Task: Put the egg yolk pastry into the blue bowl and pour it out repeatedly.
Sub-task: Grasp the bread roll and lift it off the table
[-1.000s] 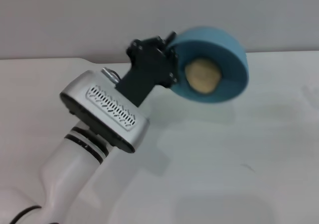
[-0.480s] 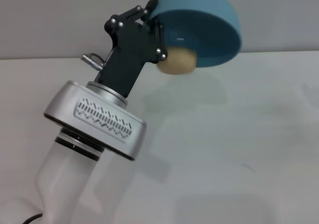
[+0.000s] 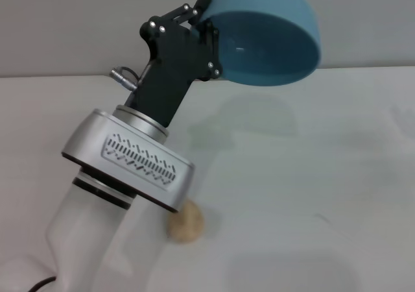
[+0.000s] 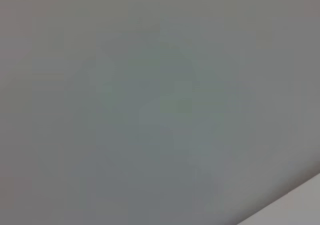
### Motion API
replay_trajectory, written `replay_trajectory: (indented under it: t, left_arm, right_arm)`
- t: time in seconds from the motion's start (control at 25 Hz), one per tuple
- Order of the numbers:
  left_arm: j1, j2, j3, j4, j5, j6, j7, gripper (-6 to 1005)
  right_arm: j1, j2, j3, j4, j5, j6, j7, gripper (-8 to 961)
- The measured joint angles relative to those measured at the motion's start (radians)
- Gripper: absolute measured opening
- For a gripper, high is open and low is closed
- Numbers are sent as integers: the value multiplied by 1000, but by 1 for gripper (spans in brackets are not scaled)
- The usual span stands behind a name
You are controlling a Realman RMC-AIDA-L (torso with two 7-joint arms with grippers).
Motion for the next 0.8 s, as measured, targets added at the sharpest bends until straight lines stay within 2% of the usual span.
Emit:
replay_trajectory:
  t: [0.12, 0.24, 0.36, 0.52, 0.68, 0.8]
  left_arm:
    - [-2, 0, -17, 9, -15, -1, -40, 15]
    - [1, 3, -71, -14, -84, -38, -102, 16]
    - [19, 10, -181, -84, -168, -177, -140, 16]
    - [47, 15, -392, -181, -186, -522, -132, 16]
    - [54, 14, -620, -222, -196, -908, -138, 17]
    - [52, 14, -738, -225, -228, -1084, -141, 17]
  right_arm:
    - [7, -1, -5, 3, -5, -4, -22, 413]
    - [17, -2, -25, 3, -9, -13, -49, 415]
    - [32, -11, -89, 3, -22, -31, -61, 416]
    - [56, -16, -125, -4, -86, -47, -61, 418]
    - [98, -18, -144, -16, -213, -88, -61, 420]
    - [133, -18, -173, -19, -308, -102, -61, 421]
